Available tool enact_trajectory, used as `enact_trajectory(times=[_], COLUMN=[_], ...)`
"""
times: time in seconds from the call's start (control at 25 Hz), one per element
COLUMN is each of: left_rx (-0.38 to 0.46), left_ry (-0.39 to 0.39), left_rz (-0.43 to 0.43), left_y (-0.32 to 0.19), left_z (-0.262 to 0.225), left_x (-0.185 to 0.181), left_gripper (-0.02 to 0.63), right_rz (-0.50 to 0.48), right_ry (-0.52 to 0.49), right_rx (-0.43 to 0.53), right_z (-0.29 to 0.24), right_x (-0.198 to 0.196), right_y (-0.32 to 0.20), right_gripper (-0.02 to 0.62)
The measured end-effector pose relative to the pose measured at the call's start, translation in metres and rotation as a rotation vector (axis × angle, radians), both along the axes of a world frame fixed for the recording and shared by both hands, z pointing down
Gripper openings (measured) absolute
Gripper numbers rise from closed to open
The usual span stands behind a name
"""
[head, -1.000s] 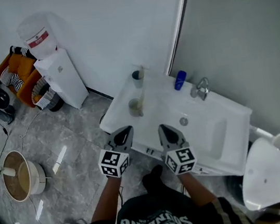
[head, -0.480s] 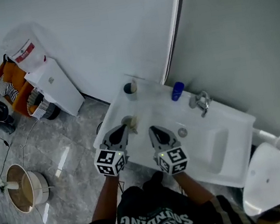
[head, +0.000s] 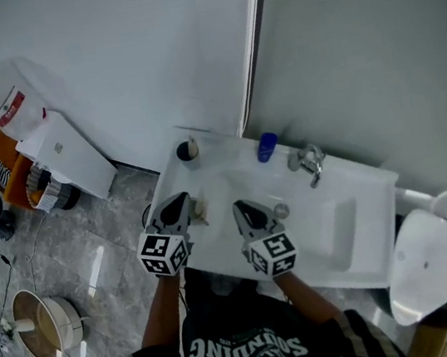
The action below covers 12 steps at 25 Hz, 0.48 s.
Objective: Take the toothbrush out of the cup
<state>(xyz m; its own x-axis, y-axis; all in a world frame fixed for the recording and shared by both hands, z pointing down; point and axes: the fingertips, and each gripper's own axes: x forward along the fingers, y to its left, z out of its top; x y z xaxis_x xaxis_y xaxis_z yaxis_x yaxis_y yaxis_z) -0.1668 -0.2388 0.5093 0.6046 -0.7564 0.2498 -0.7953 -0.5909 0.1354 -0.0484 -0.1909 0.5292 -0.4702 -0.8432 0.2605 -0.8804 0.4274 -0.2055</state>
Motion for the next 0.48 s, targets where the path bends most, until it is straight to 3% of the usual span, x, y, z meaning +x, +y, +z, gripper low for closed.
enact_trajectory(times=[0.28,0.48], left_rx=[0.002,-0.014], left_ry=[0.007,0.003], left_rz=[0.085,0.111], left_y=[-0.026,-0.034], left_z=[-0.003,0.003], left_x=[-0.003,-0.012], left_gripper=[0.0,0.0], right_rz=[0.081,0.078], right_ry=[0.013,0.041], right_rx=[0.011,-0.029], right_z=[-0.008,0.007], right_x=[-0.004,-0.021], right_y=[-0.019,-0.029], right_gripper=[-0.002,0.0])
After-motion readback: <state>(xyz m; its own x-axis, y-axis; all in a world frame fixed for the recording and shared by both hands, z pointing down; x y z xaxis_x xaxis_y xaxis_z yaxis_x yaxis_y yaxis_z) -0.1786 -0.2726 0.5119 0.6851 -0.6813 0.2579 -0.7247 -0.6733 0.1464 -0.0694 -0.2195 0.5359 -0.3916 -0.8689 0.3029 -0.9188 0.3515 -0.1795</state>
